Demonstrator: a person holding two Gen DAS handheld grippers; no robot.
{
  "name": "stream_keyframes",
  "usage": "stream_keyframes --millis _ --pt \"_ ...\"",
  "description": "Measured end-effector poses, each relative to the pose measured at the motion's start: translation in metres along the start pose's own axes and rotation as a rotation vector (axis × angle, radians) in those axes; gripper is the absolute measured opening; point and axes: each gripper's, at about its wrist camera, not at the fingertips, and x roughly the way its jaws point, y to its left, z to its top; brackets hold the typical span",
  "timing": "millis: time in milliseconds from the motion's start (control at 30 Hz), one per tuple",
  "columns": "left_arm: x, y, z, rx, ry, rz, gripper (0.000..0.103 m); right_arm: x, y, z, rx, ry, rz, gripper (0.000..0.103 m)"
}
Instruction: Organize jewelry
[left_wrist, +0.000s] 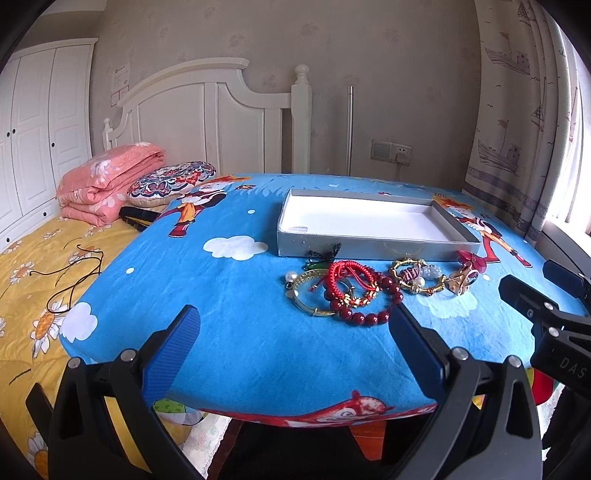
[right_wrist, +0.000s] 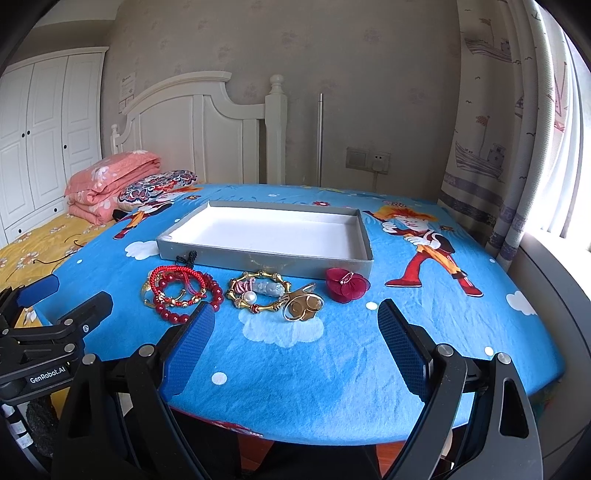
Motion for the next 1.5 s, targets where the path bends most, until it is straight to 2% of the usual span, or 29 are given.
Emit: stream_keyframes --millis 533,833,1000,1100,1200,1367,1500 --pt "0.002 0.004 -0.002 -0.011 0.013 0.001 0.098 -0.001 -0.002 -0.002 0.000 0.002 -0.003 0.084" --pt "0.000 0.005 -0.003 0.003 0.021 0.022 0.098 0.001 -0.011 -0.009 0.056 0.049 0.009 0.084" --pt "0.004 0.005 -0.004 -0.002 0.030 -0.014 0.098 0.001 -0.007 -0.010 0.028 0.031 -0.030 0.084" --pt "0.006 0.001 0.001 0.021 0.005 0.002 0.098 0.002 -0.003 -0.010 -0.005 0.012 -0.062 0.084" --pt "0.018 -0.001 0.009 0.019 0.001 -0.004 0.098 0.007 -0.006 -0.011 0.001 0.013 -0.080 0.084" --pt "0.045 -0.012 0.018 0.040 0.007 -0.002 0.098 0.019 -0.018 -0.010 0.042 0.036 -0.053 0.084" --pt "0.067 -0.018 0.023 0.050 0.019 -0.009 0.091 0.033 -0.025 -0.008 0.078 0.052 -0.035 0.084"
